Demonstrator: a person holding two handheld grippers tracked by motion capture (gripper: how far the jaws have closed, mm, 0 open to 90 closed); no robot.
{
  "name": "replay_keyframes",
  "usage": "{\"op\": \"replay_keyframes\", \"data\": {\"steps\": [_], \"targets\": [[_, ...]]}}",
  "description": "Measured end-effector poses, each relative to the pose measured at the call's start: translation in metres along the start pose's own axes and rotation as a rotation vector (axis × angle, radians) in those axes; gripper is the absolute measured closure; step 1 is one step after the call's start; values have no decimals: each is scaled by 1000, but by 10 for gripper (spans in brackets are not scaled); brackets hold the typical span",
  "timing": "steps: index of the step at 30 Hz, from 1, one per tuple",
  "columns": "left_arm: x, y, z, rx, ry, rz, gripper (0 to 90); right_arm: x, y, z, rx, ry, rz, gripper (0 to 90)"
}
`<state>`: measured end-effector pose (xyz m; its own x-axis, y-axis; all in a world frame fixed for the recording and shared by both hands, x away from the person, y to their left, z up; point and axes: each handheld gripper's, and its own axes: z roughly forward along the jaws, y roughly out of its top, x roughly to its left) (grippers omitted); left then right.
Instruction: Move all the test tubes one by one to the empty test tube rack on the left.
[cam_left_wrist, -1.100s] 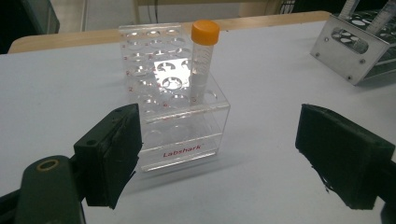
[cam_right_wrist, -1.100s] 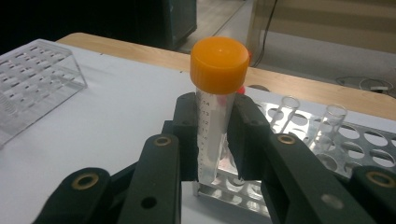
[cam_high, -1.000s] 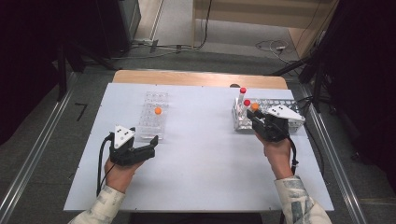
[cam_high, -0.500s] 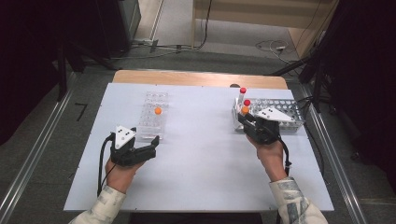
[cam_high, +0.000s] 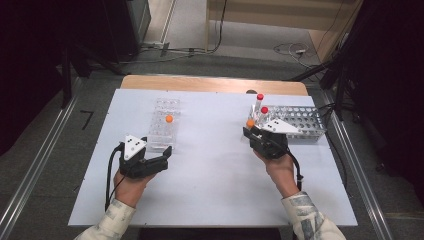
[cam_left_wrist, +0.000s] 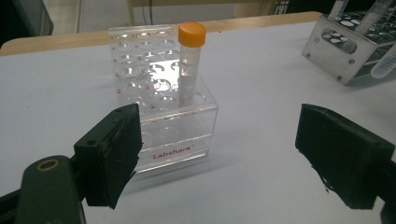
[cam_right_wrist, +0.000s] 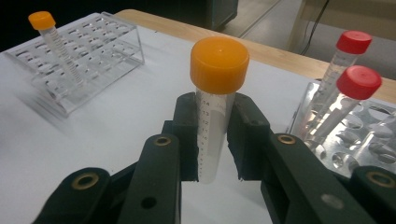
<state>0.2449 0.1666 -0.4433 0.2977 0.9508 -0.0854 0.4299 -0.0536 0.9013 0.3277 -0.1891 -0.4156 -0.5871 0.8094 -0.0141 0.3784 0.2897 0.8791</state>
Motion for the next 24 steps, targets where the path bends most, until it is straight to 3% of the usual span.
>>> {"op": "replay_keyframes", "data": {"steps": [8,13,19,24], "targets": [[-2,1,0,-3,-12,-5,151,10,-2,5,10,35,-5,719],[-9,4,-2,-17,-35,1,155,25,-5,12,23,78,-26,719],[-22,12,-3,-39,-85,13,164,48,-7,20,44,133,-62,719],[-38,18,0,-51,-156,30,208,67,-8,26,56,180,-94,719]]}}
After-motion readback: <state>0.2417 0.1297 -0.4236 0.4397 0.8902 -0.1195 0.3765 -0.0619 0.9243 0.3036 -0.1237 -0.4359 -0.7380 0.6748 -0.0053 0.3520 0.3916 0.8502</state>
